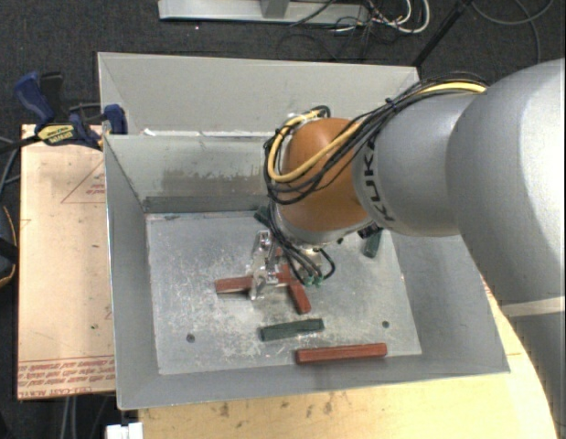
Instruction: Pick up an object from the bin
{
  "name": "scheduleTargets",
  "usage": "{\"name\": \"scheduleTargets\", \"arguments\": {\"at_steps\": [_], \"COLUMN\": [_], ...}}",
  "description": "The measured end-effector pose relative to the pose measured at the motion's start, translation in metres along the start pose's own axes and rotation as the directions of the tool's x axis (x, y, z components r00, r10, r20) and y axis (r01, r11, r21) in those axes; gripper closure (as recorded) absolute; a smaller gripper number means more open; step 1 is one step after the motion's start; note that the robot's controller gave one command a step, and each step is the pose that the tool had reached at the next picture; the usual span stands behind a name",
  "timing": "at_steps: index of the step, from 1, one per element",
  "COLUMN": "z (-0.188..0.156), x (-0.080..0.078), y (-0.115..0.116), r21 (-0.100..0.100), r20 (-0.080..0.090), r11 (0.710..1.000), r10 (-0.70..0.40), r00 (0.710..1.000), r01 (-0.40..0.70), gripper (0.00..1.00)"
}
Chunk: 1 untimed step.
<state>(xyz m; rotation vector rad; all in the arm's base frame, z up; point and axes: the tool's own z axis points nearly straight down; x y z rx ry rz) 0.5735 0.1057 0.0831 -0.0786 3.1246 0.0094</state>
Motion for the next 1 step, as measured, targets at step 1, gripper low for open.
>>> {"name": "scheduleTargets", "arguments": {"at_steps": [1], "z": [-0.0156], "x": [0.0042], "y": [-0.0010], "r21": [0.004], "r20": [-0.016], "r11": [1.000], "r10": [0.000], "r00": [1.000], "r01": [0.001], "gripper": [1.00]}}
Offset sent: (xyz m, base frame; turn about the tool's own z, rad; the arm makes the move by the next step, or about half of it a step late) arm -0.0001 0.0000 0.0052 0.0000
